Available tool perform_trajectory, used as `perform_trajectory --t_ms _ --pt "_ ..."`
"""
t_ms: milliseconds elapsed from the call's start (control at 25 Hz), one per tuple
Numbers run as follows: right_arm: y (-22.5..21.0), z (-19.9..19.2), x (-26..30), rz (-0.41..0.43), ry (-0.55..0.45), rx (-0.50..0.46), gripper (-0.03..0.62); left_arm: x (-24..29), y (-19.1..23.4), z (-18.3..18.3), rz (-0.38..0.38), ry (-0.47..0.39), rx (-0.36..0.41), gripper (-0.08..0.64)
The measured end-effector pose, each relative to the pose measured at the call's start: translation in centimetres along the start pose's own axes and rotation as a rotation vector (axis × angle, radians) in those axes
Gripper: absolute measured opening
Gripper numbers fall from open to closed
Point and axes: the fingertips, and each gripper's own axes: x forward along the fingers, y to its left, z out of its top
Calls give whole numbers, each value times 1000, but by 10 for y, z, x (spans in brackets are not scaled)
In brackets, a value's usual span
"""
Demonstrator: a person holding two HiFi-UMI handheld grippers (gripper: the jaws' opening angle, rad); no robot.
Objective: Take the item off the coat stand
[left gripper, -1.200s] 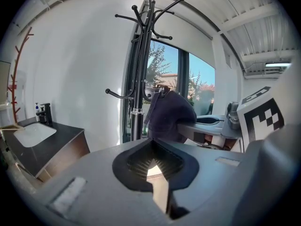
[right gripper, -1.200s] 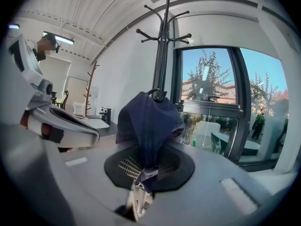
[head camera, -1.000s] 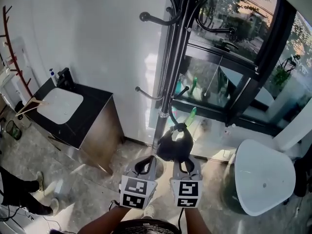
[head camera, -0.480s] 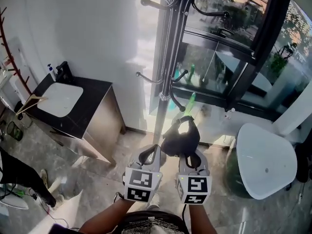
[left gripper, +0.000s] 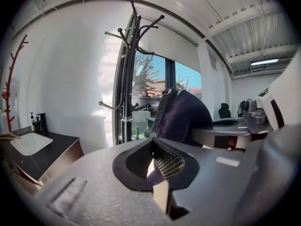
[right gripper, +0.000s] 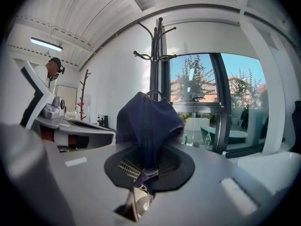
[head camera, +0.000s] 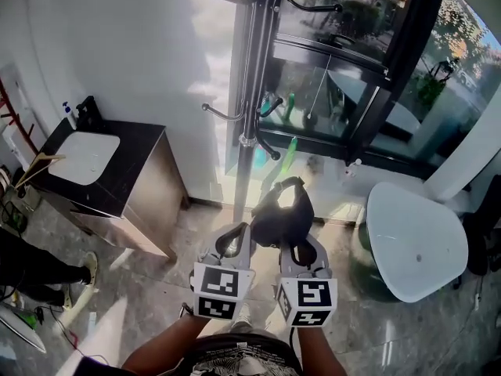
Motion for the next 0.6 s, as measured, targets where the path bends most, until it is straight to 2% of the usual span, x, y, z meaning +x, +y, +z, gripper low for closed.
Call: perform_trajectory --t_ms 600 --pt "-17 -2 -36 -34 1 -10 34 -8 -37 -10 -40 7 25 2"
